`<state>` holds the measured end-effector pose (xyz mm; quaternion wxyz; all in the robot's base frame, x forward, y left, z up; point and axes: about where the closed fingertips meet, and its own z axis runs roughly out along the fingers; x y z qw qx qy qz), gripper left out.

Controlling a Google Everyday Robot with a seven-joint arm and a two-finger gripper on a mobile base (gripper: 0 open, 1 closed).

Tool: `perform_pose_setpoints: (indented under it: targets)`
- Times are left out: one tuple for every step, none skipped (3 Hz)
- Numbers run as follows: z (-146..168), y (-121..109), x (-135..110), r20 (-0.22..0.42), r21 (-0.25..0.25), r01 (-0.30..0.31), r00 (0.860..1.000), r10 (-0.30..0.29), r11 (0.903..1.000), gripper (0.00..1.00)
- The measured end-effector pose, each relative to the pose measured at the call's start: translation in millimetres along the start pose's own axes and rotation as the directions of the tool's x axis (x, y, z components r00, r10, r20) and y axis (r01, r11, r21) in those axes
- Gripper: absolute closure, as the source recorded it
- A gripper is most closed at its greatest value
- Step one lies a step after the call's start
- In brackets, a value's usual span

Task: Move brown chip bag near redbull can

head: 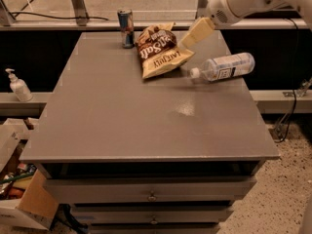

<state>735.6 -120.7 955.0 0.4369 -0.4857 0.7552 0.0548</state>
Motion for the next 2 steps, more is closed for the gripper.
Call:
perform_pose_setpoints:
  targets:
    - [-19.3, -15.2, 7.3, 0.091, -0.002, -0.023, 0.996, 0.023, 0.9997, 0.0]
    - [-19.4, -15.4, 6.8, 0.099, -0.004, -0.025, 0.995, 0.025, 0.9997, 0.0]
